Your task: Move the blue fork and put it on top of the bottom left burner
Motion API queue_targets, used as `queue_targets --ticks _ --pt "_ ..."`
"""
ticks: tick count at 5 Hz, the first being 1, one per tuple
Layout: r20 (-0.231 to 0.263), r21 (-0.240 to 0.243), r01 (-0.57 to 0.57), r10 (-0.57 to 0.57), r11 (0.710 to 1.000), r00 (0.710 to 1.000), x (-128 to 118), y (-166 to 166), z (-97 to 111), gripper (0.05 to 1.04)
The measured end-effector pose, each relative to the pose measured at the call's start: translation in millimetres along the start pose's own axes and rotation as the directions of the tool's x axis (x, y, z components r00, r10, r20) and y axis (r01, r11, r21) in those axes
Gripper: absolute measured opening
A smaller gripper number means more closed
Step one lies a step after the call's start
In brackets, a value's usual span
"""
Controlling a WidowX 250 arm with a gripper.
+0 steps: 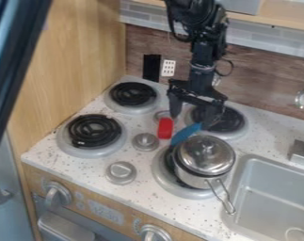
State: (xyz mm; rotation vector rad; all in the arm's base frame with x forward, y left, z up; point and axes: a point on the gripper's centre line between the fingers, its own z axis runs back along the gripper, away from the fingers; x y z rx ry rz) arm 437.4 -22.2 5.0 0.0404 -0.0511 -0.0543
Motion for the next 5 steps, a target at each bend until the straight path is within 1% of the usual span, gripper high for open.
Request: queue_targets --ticks 1,2,3,4,5 --pt "-0.007 0.013 -0.023 0.023 1.000 1.000 10 2 -16 0.998" --pt "-0.018 0.015 -0.018 0.018 1.000 1.000 13 1 -24 0.998" --pt "-0.041 0.018 -0.015 0.016 1.000 0.999 14 2 -42 0.998" --pt "-0.045 0.007 -0.037 0.037 0.999 0.998 13 5 -43 0.998" --pt "-0.021 0.014 -0.039 0.039 0.999 0.999 17 6 -43 0.942"
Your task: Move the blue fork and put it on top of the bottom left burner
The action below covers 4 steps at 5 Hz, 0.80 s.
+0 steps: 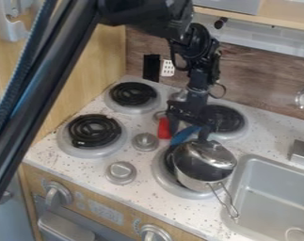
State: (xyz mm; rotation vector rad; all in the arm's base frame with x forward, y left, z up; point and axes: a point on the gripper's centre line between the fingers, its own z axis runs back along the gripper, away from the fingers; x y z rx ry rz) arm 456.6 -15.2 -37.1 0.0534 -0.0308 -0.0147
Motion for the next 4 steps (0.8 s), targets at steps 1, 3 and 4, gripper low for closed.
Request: queue_targets --ticks 1,3,4 --pt "0.018 -0.005 0.008 -0.008 1.000 1.000 1.5 2.5 -2.9 0.648" --pt "0.034 -0.017 0.006 -0.006 1.000 0.999 -0.9 5.5 -5.6 0.404" --pt "0.052 -0.015 0.007 -0.006 1.000 0.999 -7.5 6.3 2.6 0.373"
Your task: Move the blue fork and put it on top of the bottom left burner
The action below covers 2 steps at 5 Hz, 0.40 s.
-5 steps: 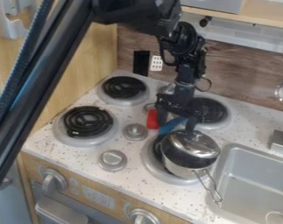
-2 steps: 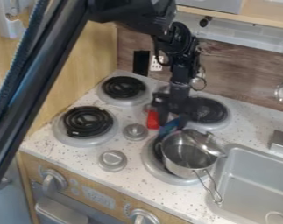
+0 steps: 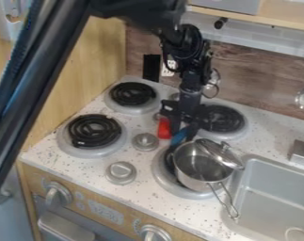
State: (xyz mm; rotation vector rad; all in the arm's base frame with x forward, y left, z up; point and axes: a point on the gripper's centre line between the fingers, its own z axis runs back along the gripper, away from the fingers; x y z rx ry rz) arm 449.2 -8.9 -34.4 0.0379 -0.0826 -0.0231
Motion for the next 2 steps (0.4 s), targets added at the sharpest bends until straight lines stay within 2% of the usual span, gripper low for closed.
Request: queue_targets --ticks 1,2 --pt "0.064 0.024 -0.007 0.005 1.000 0.998 -5 5 35 0.279" --pt "0.102 0.049 -0.045 0.040 0.998 0.994 -19 15 70 0.102"
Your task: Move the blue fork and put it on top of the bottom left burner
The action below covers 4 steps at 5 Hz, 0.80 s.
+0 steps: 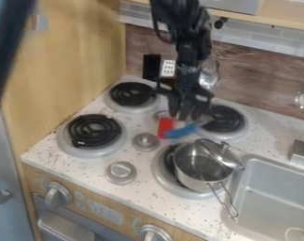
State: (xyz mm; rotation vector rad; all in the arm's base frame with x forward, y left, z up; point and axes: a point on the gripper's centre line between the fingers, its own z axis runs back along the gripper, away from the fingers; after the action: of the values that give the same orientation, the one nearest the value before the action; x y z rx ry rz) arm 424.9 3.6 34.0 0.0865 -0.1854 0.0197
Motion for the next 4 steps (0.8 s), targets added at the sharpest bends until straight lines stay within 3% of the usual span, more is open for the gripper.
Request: queue_targets --ticks 1,2,3,4 --pt "-0.048 0.038 -0.085 0.086 0.996 0.995 -28 29 3 0.047" --pt "-0.068 0.017 -0.173 0.174 0.985 0.982 -44 55 -6 0.062" --pt "-0.051 -0.035 -0.137 0.135 0.990 0.990 -39 50 -10 0.201" --pt "-0.062 -0.059 -0.066 0.063 0.996 0.996 -22 37 -25 0.444"
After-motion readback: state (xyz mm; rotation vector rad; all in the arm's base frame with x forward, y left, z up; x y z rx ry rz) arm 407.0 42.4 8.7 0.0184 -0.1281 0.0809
